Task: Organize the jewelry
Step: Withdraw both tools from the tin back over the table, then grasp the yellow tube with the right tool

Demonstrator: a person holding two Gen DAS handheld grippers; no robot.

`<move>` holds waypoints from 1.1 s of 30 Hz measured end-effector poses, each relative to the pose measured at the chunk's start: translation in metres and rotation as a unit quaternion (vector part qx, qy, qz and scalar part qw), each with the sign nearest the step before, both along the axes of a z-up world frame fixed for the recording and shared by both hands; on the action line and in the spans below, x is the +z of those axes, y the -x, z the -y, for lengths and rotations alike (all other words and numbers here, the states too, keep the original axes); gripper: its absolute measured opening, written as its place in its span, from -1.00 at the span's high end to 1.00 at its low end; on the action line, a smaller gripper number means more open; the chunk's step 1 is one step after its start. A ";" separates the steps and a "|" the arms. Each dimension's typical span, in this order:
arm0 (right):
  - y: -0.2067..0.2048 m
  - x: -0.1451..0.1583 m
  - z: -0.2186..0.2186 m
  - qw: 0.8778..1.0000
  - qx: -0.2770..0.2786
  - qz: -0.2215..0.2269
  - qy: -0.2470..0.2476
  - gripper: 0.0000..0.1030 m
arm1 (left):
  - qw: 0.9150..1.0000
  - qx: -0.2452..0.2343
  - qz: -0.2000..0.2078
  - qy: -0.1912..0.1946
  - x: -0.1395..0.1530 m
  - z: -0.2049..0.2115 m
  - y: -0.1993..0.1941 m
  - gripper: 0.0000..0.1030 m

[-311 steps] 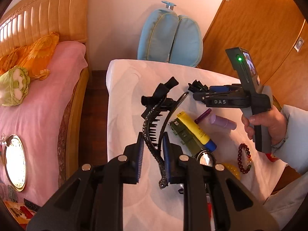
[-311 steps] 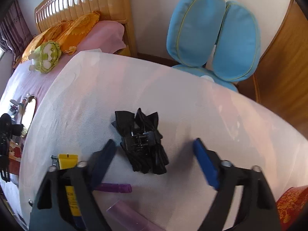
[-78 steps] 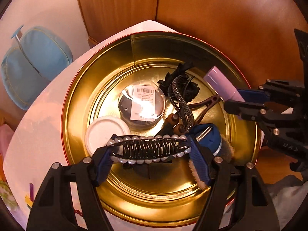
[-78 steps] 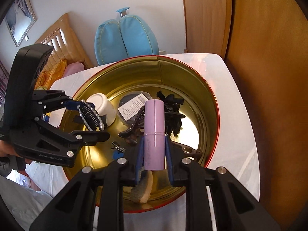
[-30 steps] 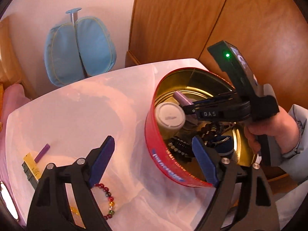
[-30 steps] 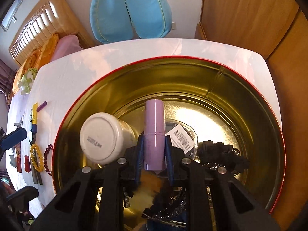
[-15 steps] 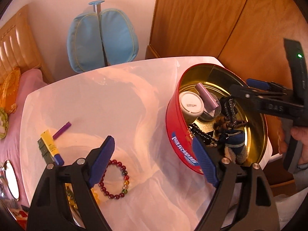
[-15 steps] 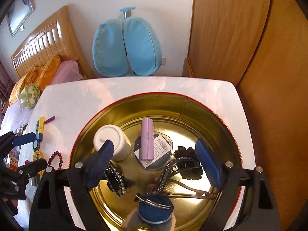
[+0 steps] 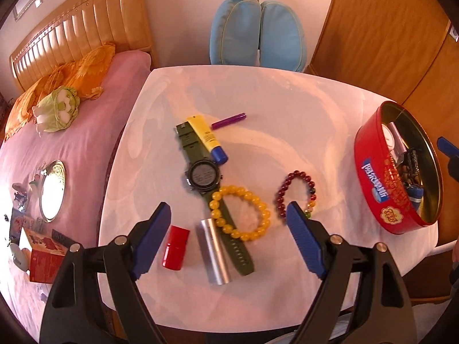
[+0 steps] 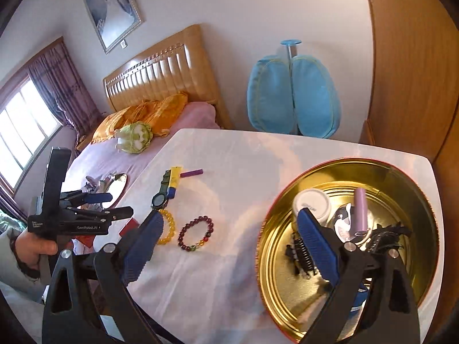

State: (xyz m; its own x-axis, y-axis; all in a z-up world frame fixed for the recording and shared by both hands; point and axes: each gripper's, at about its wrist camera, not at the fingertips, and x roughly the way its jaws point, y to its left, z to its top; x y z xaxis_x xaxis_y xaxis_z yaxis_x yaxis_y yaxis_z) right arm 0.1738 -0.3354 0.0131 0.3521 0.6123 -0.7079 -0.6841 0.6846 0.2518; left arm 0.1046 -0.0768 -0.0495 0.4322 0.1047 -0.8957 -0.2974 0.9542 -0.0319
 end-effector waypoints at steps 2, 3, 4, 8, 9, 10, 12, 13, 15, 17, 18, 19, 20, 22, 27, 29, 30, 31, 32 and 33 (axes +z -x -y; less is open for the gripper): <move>0.011 -0.007 -0.023 1.000 0.002 0.007 0.030 -0.85 | 1.000 -0.011 0.002 0.007 -0.009 -0.018 0.002 -0.57; 0.015 -0.012 -0.036 0.999 -0.004 0.011 0.047 -0.85 | 1.000 -0.019 0.004 0.012 -0.014 -0.027 0.002 -0.57; 0.018 -0.017 -0.047 0.998 -0.013 0.010 0.058 -0.85 | 0.999 -0.032 0.006 0.019 -0.019 -0.036 0.001 -0.57; 0.021 -0.041 -0.095 0.997 -0.046 -0.040 0.056 -0.85 | 0.996 -0.087 0.010 0.033 -0.027 -0.065 0.001 -0.57; 0.022 -0.046 -0.107 0.996 -0.052 -0.043 0.060 -0.85 | 0.994 -0.102 0.016 0.032 -0.027 -0.071 0.003 -0.57; 0.024 -0.052 -0.122 0.995 -0.057 -0.046 0.065 -0.85 | 0.993 -0.111 0.015 0.030 -0.030 -0.078 0.004 -0.57; 0.025 -0.061 -0.145 0.994 -0.064 -0.048 0.071 -0.85 | 0.992 -0.126 0.004 0.029 -0.035 -0.089 0.006 -0.57; 0.026 -0.065 -0.157 0.994 -0.061 -0.049 0.077 -0.85 | 0.991 -0.129 0.002 0.026 -0.037 -0.094 0.008 -0.57; 0.025 -0.071 -0.178 0.993 -0.052 -0.048 0.096 -0.85 | 0.991 -0.133 0.003 0.030 -0.039 -0.106 0.011 -0.57; 0.021 -0.081 -0.198 0.992 -0.035 -0.044 0.114 -0.85 | 0.991 -0.126 0.007 0.039 -0.040 -0.116 0.013 -0.57; 0.017 -0.087 -0.205 0.991 -0.027 -0.042 0.121 -0.84 | 0.992 -0.121 0.011 0.042 -0.041 -0.121 0.014 -0.57; 0.013 -0.093 -0.215 0.991 -0.019 -0.036 0.127 -0.84 | 0.992 -0.116 0.015 0.044 -0.042 -0.126 0.014 -0.57; 0.008 -0.098 -0.223 0.990 -0.015 -0.031 0.134 -0.84 | 0.993 -0.109 0.018 0.045 -0.043 -0.129 0.015 -0.57; -0.004 -0.109 -0.238 0.989 -0.013 -0.028 0.147 -0.80 | 0.995 -0.085 0.018 0.049 -0.046 -0.138 0.016 -0.57; -0.032 -0.132 -0.265 0.987 -0.008 -0.049 0.155 -0.56 | 0.996 -0.069 0.007 0.058 -0.055 -0.149 0.019 -0.57; -0.035 -0.139 -0.274 0.985 0.001 -0.045 0.165 -0.56 | 0.997 -0.064 0.005 0.053 -0.056 -0.151 0.019 -0.57; -0.036 -0.141 -0.277 0.985 0.005 -0.042 0.169 -0.51 | 0.997 -0.059 0.006 0.058 -0.056 -0.153 0.019 -0.57; -0.036 -0.142 -0.280 0.984 0.009 -0.037 0.174 -0.44 | 0.996 -0.056 0.008 0.067 -0.057 -0.155 0.019 -0.57; -0.036 -0.145 -0.283 0.982 0.012 -0.032 0.183 -0.27 | 0.996 -0.055 0.009 0.071 -0.057 -0.156 0.020 -0.57; -0.036 -0.148 -0.285 0.981 0.016 -0.034 0.190 -0.12 | 0.996 -0.056 0.010 0.073 -0.058 -0.156 0.020 -0.57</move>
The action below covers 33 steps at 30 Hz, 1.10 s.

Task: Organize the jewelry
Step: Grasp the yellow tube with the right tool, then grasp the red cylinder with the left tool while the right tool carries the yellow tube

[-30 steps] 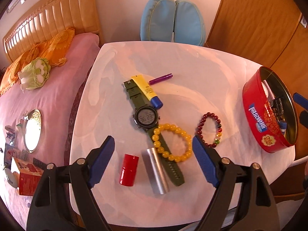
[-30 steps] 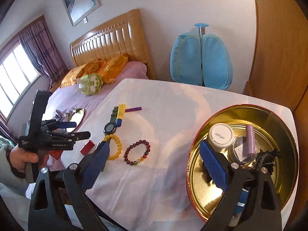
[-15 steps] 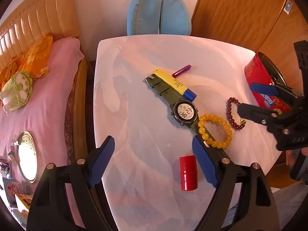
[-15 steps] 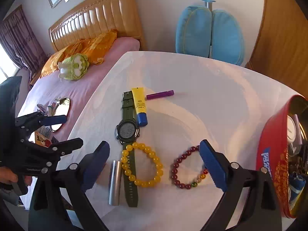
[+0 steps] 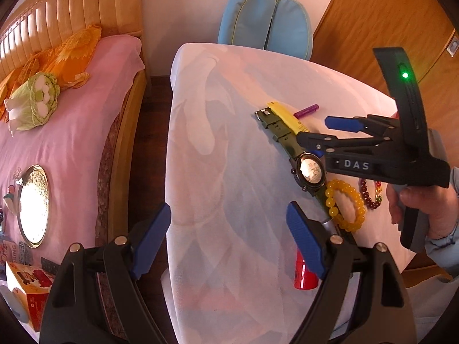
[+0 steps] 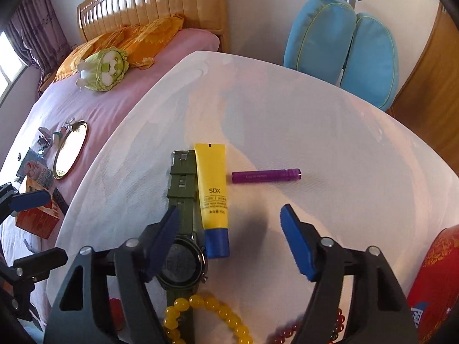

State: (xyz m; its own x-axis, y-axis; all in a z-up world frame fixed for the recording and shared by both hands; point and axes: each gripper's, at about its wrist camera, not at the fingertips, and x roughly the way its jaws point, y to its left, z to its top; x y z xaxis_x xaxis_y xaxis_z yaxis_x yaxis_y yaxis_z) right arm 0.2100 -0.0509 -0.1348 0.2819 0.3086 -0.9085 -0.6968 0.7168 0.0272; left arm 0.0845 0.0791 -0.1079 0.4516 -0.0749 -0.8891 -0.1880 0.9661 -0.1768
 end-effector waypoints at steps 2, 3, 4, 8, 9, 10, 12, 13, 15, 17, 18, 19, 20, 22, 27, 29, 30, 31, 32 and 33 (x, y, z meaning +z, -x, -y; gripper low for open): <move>-0.001 -0.003 0.001 1.000 0.002 -0.012 -0.006 0.04 | 1.000 -0.003 -0.003 -0.003 -0.002 0.001 -0.001 -0.57; 0.001 -0.003 0.002 1.000 0.004 -0.017 -0.011 0.10 | 1.000 -0.004 -0.003 -0.004 -0.002 0.002 -0.001 -0.57; 0.003 -0.002 0.003 1.000 0.008 -0.023 -0.014 0.37 | 1.000 -0.006 -0.002 -0.003 -0.002 0.002 -0.002 -0.57; 0.012 0.003 0.006 0.999 0.016 -0.026 -0.011 0.61 | 1.000 -0.020 0.002 0.002 0.000 0.005 -0.004 -0.57; 0.014 0.009 0.010 1.000 0.013 -0.020 -0.017 0.61 | 1.000 -0.026 0.002 0.002 0.000 0.007 -0.004 -0.57; 0.017 0.017 0.015 1.000 0.008 -0.012 -0.025 0.61 | 0.999 -0.032 0.001 0.003 0.000 0.009 -0.005 -0.57; 0.021 0.032 0.024 0.999 0.000 0.000 -0.039 0.61 | 0.999 -0.043 -0.001 0.005 -0.001 0.014 -0.005 -0.57; 0.024 0.041 0.030 0.999 -0.004 0.004 -0.047 0.61 | 0.999 -0.052 -0.003 0.005 -0.002 0.018 -0.003 -0.57; 0.032 0.055 0.041 0.998 -0.007 0.008 -0.058 0.61 | 0.997 -0.071 -0.008 -0.001 -0.003 0.026 0.001 -0.57; 0.044 0.068 0.054 0.998 -0.011 0.015 -0.067 0.61 | 0.996 -0.090 -0.015 -0.001 -0.006 0.034 0.006 -0.57; 0.049 0.071 0.058 0.997 -0.013 0.015 -0.070 0.61 | 0.995 -0.100 -0.019 0.001 -0.008 0.038 0.009 -0.57; 0.055 0.074 0.064 0.997 -0.017 0.015 -0.072 0.61 | 0.994 -0.107 -0.022 0.004 -0.011 0.042 0.012 -0.57; 0.061 0.076 0.070 0.997 -0.022 0.016 -0.073 0.61 | 0.993 -0.111 -0.025 0.006 -0.013 0.045 0.014 -0.57; 0.070 0.077 0.078 0.997 -0.033 0.013 -0.072 0.61 | 0.992 -0.118 -0.030 0.015 -0.019 0.051 0.016 -0.57; 0.088 0.082 0.096 0.996 -0.063 0.021 -0.064 0.61 | 0.990 -0.140 -0.018 0.025 -0.025 0.063 0.018 -0.57; 0.096 0.085 0.103 0.995 -0.075 0.024 -0.062 0.61 | 0.989 -0.147 -0.028 0.017 -0.032 0.066 0.017 -0.57; 0.098 0.086 0.107 0.995 -0.079 0.025 -0.061 0.61 | 0.988 -0.152 -0.019 0.008 -0.031 0.068 0.019 -0.57; 0.101 0.087 0.112 0.994 -0.084 0.025 -0.060 0.61 | 0.987 -0.158 -0.020 0.000 -0.031 0.071 0.019 -0.57; 0.104 0.088 0.117 0.994 -0.089 0.026 -0.059 0.61 | 0.987 -0.159 -0.025 -0.008 -0.031 0.073 0.018 -0.56; 0.105 0.089 0.122 0.993 -0.095 0.027 -0.060 0.61 | 0.986 -0.162 -0.023 -0.021 -0.030 0.075 0.019 -0.37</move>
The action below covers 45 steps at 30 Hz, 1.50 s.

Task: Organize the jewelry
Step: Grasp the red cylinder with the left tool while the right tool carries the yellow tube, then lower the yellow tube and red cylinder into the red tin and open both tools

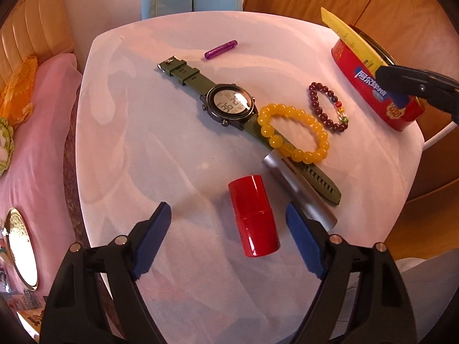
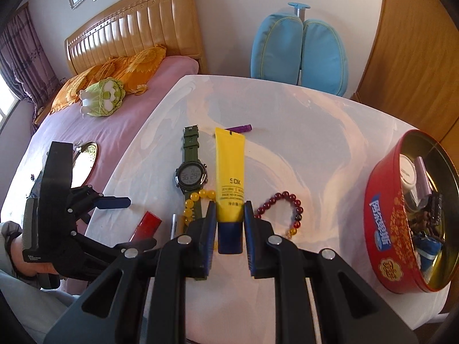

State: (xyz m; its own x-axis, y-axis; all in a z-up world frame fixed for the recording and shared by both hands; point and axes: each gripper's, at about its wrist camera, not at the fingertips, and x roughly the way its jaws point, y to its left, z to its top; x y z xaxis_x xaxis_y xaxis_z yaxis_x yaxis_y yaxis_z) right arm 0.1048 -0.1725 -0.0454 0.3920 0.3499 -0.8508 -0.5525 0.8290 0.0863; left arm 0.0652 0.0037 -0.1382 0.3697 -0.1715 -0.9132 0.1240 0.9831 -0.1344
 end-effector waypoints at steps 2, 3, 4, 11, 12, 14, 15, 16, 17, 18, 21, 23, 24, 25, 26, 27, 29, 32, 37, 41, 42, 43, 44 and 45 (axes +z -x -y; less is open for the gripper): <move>0.000 0.003 0.011 1.000 -0.013 0.002 -0.006 0.61 | 1.000 0.001 0.007 -0.024 0.003 0.004 0.001 0.20; 0.001 0.006 0.015 1.000 -0.019 0.004 -0.011 0.61 | 1.000 0.003 0.005 -0.028 0.004 0.003 0.000 0.50; 0.000 0.008 0.020 1.000 -0.022 0.006 -0.016 0.61 | 1.000 0.004 0.000 -0.023 0.005 0.002 -0.001 0.50; -0.011 0.029 0.064 0.998 0.000 0.034 -0.061 0.61 | 0.998 0.059 0.017 -0.014 0.032 -0.001 -0.009 0.50; -0.014 0.031 0.075 0.997 0.003 0.038 -0.068 0.61 | 0.997 0.068 0.025 -0.017 0.040 0.004 -0.013 0.50; -0.022 0.035 0.103 0.996 0.003 0.043 -0.077 0.61 | 0.996 0.082 0.034 -0.023 0.054 0.021 -0.022 0.50; -0.027 0.037 0.119 0.996 -0.002 0.044 -0.083 0.61 | 0.995 0.086 0.039 -0.023 0.062 0.032 -0.026 0.50; -0.033 0.039 0.138 0.995 -0.010 0.047 -0.093 0.61 | 0.995 0.085 0.047 -0.024 0.069 0.047 -0.031 0.50; -0.037 0.041 0.155 0.994 -0.019 0.049 -0.100 0.61 | 0.995 0.083 0.054 -0.024 0.074 0.063 -0.036 0.50; -0.043 0.041 0.175 0.993 -0.028 0.050 -0.106 0.61 | 0.995 0.078 0.060 -0.021 0.080 0.080 -0.041 0.50; -0.061 0.034 0.231 0.993 -0.046 0.042 -0.102 0.61 | 0.995 0.061 0.076 -0.007 0.093 0.132 -0.059 0.50; -0.073 0.025 0.260 0.994 -0.051 0.025 -0.093 0.61 | 0.995 0.055 0.080 0.008 0.098 0.160 -0.068 0.50; -0.078 0.021 0.271 0.995 -0.052 0.015 -0.090 0.61 | 0.995 0.053 0.082 0.018 0.100 0.173 -0.072 0.50; -0.082 0.017 0.279 0.995 -0.049 0.005 -0.086 0.61 | 0.995 0.048 0.081 0.029 0.102 0.186 -0.077 0.50; -0.085 0.013 0.284 0.996 -0.041 -0.008 -0.081 0.61 | 0.995 0.043 0.080 0.033 0.102 0.195 -0.079 0.50; -0.090 0.006 0.286 0.997 -0.030 -0.022 -0.073 0.61 | 0.996 0.037 0.079 0.031 0.103 0.204 -0.082 0.50; -0.095 -0.007 0.280 0.996 -0.002 -0.057 -0.062 0.61 | 0.997 0.019 0.076 0.025 0.104 0.218 -0.090 0.50; -0.102 -0.026 0.263 0.995 0.020 -0.087 -0.038 0.61 | 0.997 -0.012 0.075 0.011 0.103 0.229 -0.105 0.50; -0.118 -0.046 0.238 0.989 0.019 -0.144 -0.019 0.61 | 0.995 -0.032 0.088 0.020 0.103 0.232 -0.132 0.50; -0.126 -0.058 0.222 0.986 0.034 -0.164 0.019 0.61 | 0.994 -0.041 0.096 0.040 0.102 0.229 -0.150 0.50; -0.129 -0.058 0.220 0.985 0.033 -0.168 0.018 0.60 | 0.994 -0.044 0.096 0.042 0.101 0.230 -0.153 0.50; -0.130 -0.059 0.221 0.985 0.030 -0.171 0.015 0.60 | 0.993 -0.048 0.094 0.043 0.100 0.229 -0.156 0.50; -0.131 -0.059 0.222 0.984 0.026 -0.173 0.013 0.58 | 0.993 -0.050 0.093 0.043 0.099 0.230 -0.159 0.50; -0.132 -0.058 0.224 0.984 0.018 -0.177 0.010 0.37 | 0.994 -0.052 0.092 0.043 0.099 0.230 -0.161 0.50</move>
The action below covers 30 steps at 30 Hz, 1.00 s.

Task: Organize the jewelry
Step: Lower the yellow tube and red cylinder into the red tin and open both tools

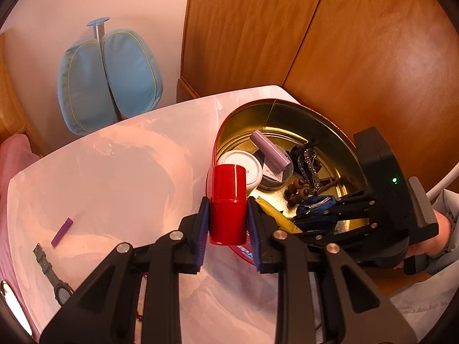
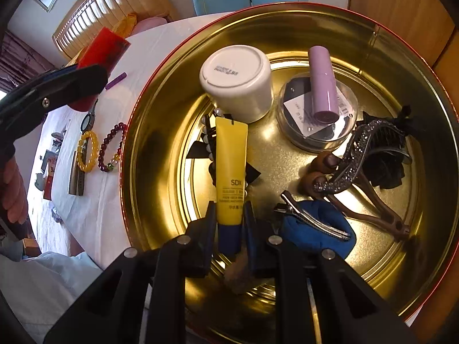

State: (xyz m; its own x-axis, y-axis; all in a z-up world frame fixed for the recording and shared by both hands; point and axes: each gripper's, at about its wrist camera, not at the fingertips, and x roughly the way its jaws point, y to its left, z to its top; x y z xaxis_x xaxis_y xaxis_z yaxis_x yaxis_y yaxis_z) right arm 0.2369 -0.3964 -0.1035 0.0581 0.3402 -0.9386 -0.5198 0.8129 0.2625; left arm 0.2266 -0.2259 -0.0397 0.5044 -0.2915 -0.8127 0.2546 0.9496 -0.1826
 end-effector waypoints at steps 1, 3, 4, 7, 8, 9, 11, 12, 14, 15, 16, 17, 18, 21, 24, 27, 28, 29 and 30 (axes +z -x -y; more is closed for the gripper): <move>-0.001 0.002 0.003 1.000 -0.011 -0.002 -0.003 0.22 | 1.000 -0.001 -0.002 0.000 -0.001 0.000 -0.002 0.50; -0.003 0.014 0.013 0.999 -0.035 0.011 -0.017 -0.14 | 1.000 -0.004 -0.004 0.000 0.000 0.001 -0.005 0.50; -0.004 0.022 0.019 0.998 -0.046 0.024 -0.028 -0.18 | 1.000 -0.007 -0.004 -0.002 0.000 0.003 -0.006 0.50; -0.003 0.049 0.045 0.992 -0.091 0.075 -0.049 -0.51 | 1.000 -0.027 -0.006 -0.007 0.005 0.015 -0.009 0.50; -0.001 0.057 0.055 0.989 -0.106 0.098 -0.043 -0.65 | 0.999 -0.037 -0.007 -0.006 0.006 0.020 -0.010 0.50; 0.001 0.062 0.063 0.986 -0.114 0.113 -0.039 -0.73 | 0.999 -0.050 -0.009 -0.008 0.007 0.028 -0.012 0.50; 0.007 0.067 0.078 0.983 -0.126 0.131 -0.033 -0.77 | 0.997 -0.078 -0.017 -0.012 0.006 0.047 -0.016 0.50; 0.010 0.069 0.084 0.981 -0.131 0.137 -0.029 -0.77 | 0.995 -0.092 -0.022 -0.013 0.004 0.057 -0.019 0.50; 0.019 0.068 0.096 0.979 -0.145 0.144 -0.026 -0.77 | 0.992 -0.117 -0.037 -0.015 -0.003 0.076 -0.025 0.50; 0.023 0.066 0.099 0.977 -0.152 0.146 -0.027 -0.78 | 0.991 -0.127 -0.047 -0.019 -0.008 0.085 -0.029 0.50; 0.027 0.065 0.104 0.976 -0.159 0.146 -0.029 -0.78 | 0.989 -0.134 -0.060 -0.026 -0.015 0.095 -0.034 0.50; 0.032 0.064 0.107 0.975 -0.165 0.146 -0.034 -0.78 | 0.988 -0.136 -0.073 -0.029 -0.022 0.100 -0.038 0.50; 0.036 0.063 0.111 0.974 -0.171 0.145 -0.040 -0.78 | 0.986 -0.135 -0.090 -0.029 -0.030 0.105 -0.043 0.50; 0.046 0.061 0.122 0.972 -0.180 0.144 -0.048 -0.78 | 0.982 -0.125 -0.136 -0.032 -0.053 0.116 -0.059 0.50; 0.055 0.061 0.132 0.970 -0.190 0.145 -0.050 -0.78 | 0.976 -0.128 -0.161 -0.071 -0.071 0.129 -0.067 0.50; 0.059 0.063 0.141 0.968 -0.200 0.145 -0.053 -0.78 | 0.972 -0.130 -0.171 -0.098 -0.080 0.139 -0.067 0.50; 0.060 0.064 0.145 0.967 -0.203 0.146 -0.055 -0.78 | 0.972 -0.129 -0.167 -0.103 -0.080 0.141 -0.066 0.49; 0.061 0.065 0.147 0.966 -0.205 0.147 -0.055 -0.78 | 0.972 -0.127 -0.163 -0.108 -0.079 0.143 -0.065 0.47; 0.062 0.066 0.149 0.965 -0.207 0.148 -0.055 -0.78 | 0.973 -0.126 -0.162 -0.108 -0.078 0.144 -0.064 0.27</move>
